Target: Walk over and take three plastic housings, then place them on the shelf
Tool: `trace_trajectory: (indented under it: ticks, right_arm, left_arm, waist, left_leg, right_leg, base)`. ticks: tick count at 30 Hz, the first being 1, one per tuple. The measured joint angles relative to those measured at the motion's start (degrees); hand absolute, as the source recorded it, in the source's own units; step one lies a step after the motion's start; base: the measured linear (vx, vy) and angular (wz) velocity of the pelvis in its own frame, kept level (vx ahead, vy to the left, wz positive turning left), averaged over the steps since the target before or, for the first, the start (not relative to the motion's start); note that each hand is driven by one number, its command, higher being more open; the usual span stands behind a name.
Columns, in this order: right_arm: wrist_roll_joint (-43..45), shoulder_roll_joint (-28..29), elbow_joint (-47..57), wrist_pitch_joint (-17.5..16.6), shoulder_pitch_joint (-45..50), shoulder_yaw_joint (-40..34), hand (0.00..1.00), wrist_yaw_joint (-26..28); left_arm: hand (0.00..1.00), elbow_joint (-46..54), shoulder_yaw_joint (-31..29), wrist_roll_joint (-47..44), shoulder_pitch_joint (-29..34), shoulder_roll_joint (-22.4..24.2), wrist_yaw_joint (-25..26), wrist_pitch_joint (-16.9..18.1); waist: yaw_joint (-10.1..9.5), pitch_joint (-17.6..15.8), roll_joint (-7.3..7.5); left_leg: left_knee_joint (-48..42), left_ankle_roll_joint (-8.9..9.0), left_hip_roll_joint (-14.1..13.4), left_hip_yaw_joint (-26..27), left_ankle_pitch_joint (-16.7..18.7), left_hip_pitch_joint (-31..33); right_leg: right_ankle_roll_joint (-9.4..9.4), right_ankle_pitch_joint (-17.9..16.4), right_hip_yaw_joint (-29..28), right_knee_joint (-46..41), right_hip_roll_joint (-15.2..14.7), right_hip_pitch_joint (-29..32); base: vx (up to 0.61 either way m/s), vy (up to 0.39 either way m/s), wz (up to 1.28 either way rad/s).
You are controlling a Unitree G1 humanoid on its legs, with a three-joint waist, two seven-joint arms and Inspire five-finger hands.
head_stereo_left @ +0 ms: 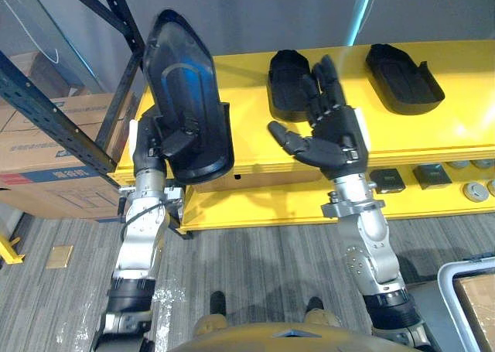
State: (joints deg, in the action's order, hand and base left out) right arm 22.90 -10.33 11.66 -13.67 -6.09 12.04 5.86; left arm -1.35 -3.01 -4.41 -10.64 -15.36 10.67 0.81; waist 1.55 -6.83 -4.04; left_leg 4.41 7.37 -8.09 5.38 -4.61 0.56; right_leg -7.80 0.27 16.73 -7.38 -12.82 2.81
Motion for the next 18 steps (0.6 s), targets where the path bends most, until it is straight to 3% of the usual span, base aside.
trace_trajectory:
  ticks: [5,12,18]
  right_arm:
    - [1.2,-2.3,0.0,2.8,-1.0,-0.1,1.0,0.0]
    - [2.8,-2.9,0.0,4.6,-0.9,-0.1,1.0,0.5]
    - [3.0,-3.4,0.4,4.9,-1.2,0.2,1.0,0.8]
  left_arm:
    - [0.0,-12.4,-0.1,-2.3,-9.2,-6.1,0.0,-1.1]
    - [0.0,-20.6,-0.1,-5.5,-20.6,-8.1,4.0,-5.4]
    - [0.0,-24.8,-0.1,-7.7,-25.8,-8.6,6.6,-6.1]
  waist:
    - [0.37,-1.3,-0.45]
    - [1.98,-4.0,-0.71]
    - [3.16,-5.9,-0.89]
  left_leg:
    - [0.0,-0.04,-0.1,0.8,-0.6,0.3]
    - [0.2,-0.34,-0.2,1.9,-1.7,1.1]
    - [-0.1,-0.53,-0.2,2.8,-1.9,2.6]
  right_leg:
    - [0.35,-1.0,-1.7,-2.8,-0.1,2.3]
    - [0.41,-1.9,-3.8,-5.7,-0.1,5.5]
    - [0.39,-2.1,-5.0,-6.8,-0.1,8.0]
  base:
    - [-0.04,-0.01,-0.09]
    - [-0.04,-0.007,-0.09]
    - [-0.02,-0.004,-0.07]
